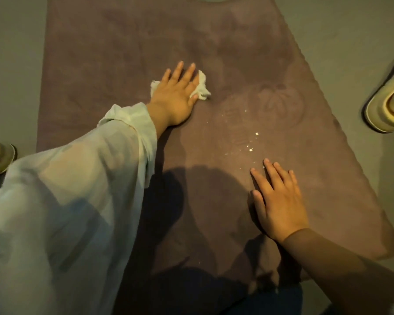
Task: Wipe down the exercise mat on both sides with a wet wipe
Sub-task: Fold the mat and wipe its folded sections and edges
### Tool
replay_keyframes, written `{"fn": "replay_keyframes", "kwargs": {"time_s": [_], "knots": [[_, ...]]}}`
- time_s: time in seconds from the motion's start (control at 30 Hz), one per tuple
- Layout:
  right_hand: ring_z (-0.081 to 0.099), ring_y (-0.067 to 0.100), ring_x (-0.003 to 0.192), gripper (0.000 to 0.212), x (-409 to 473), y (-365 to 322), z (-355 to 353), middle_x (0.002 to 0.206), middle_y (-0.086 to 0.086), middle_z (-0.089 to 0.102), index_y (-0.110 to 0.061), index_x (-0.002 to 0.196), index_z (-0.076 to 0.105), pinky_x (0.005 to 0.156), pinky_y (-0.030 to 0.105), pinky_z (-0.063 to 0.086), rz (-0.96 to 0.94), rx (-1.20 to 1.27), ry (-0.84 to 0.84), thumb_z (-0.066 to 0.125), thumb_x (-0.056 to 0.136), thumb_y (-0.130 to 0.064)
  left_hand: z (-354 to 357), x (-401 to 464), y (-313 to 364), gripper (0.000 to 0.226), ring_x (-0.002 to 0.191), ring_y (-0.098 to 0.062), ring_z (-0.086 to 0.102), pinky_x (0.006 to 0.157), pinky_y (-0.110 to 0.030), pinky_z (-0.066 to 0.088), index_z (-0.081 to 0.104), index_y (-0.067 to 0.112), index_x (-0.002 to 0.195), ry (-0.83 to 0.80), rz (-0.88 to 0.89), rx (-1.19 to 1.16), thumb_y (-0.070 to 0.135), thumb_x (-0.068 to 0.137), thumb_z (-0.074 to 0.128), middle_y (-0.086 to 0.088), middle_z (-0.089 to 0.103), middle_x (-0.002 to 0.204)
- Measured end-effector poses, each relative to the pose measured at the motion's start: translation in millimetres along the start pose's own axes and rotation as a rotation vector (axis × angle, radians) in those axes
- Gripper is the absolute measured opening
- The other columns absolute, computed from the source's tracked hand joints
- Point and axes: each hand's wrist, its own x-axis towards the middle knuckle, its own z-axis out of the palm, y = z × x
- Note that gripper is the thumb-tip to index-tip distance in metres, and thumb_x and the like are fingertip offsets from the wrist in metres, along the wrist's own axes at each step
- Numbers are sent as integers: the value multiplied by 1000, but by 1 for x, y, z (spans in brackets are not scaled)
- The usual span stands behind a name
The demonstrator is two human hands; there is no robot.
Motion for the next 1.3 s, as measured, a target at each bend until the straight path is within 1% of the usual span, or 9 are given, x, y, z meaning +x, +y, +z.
{"fn": "replay_keyframes", "kwargs": {"time_s": [0.2,0.5,0.67,0.8,0.9,1.0,1.1,1.2,1.3], "knots": [[39,38,132,55,-1,0,0,143,18,43,-14,134,51,110,51,21,-10,16,25,26,91,-37,18,-76,47,50,145,-22,-2,113,-35,-7,20,21,149,-157,381,-86,35,101,25,1,4,159],[26,34,139,55,-5,0,7,150,16,33,-14,140,43,114,49,15,3,53,14,24,94,-37,38,-221,99,51,145,-21,-6,111,-33,-15,14,24,150,-191,442,-167,36,101,24,3,-1,159],[39,35,131,44,-34,-36,1,143,17,43,-7,129,55,109,40,29,-91,382,94,36,94,-27,47,-261,106,58,143,-16,-14,108,-31,-20,10,24,150,-202,435,-214,46,99,26,4,-5,157],[38,21,126,42,-63,-79,-9,139,4,41,-10,130,52,106,20,22,-280,582,203,34,99,-33,27,-265,94,54,142,-6,8,116,-20,6,15,34,140,-77,181,-1007,41,92,38,14,9,150],[35,23,130,45,-77,-106,-16,140,9,39,-11,134,44,111,24,19,-483,535,197,27,101,-36,10,-258,77,36,130,-23,44,111,-36,33,36,30,128,158,-186,-1375,14,98,44,-7,42,141],[14,24,143,49,-80,-120,-9,153,11,27,-19,144,36,116,42,5,-667,190,-78,35,98,-37,6,-252,43,40,110,-20,57,92,-6,38,50,8,130,245,-325,-1132,-3,91,52,-16,53,127],[-12,17,141,55,-80,-118,-3,158,6,8,-25,149,21,116,38,-7,-674,121,-226,35,98,-39,8,-251,16,38,98,-9,51,74,10,27,53,2,128,173,-348,-963,0,90,55,-15,53,126],[26,26,139,51,-86,-113,-2,150,10,35,-27,142,38,111,46,22,-932,-56,-139,38,93,-38,6,-250,8,36,96,-9,51,73,10,27,54,3,127,157,-327,-920,2,91,55,-12,54,125],[42,25,132,54,-84,-106,2,144,6,45,-23,139,44,105,46,32,-1018,-91,-96,55,88,-33,7,-247,5,35,95,-11,52,79,3,30,55,4,126,131,-320,-889,4,91,55,-10,54,125]]}}
